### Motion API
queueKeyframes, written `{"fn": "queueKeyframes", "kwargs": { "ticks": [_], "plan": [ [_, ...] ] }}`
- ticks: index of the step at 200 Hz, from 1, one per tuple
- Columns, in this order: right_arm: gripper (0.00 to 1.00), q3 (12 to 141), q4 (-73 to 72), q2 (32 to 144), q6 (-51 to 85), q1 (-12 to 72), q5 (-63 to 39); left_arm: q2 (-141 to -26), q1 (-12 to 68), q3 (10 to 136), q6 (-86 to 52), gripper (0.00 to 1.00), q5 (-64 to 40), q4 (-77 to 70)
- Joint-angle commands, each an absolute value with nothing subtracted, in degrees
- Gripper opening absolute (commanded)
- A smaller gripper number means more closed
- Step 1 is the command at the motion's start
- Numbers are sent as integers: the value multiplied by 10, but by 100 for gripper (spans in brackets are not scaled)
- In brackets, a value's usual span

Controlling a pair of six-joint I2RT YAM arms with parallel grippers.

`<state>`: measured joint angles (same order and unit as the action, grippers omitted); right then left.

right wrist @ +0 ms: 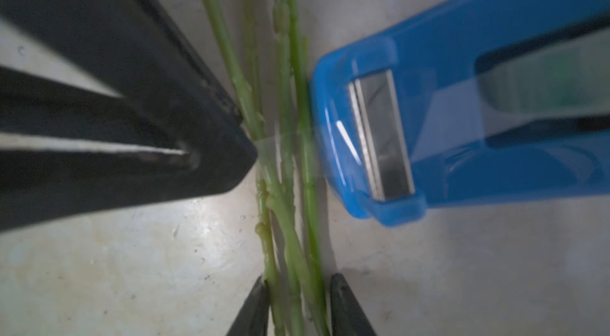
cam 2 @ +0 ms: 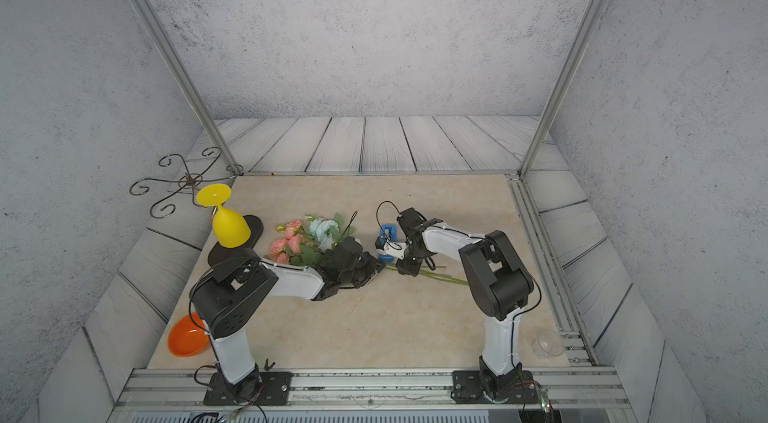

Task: Wrap bouquets with tape
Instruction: Gather the flowers at the center of the board.

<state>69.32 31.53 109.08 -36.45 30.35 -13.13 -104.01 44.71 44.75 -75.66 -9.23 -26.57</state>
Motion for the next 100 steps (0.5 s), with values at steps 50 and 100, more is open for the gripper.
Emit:
{"fn": "queueKeyframes", "kwargs": {
  "ticks": [50, 100],
  "plan": [
    [29, 694, 355, 1133, -358, 297, -128, -991, 452, 439, -772, 18, -69, -255],
    [22, 698, 358, 1138, -359, 297, -127, -1042, 451, 460, -786, 16, -81, -286]
  ]
}}
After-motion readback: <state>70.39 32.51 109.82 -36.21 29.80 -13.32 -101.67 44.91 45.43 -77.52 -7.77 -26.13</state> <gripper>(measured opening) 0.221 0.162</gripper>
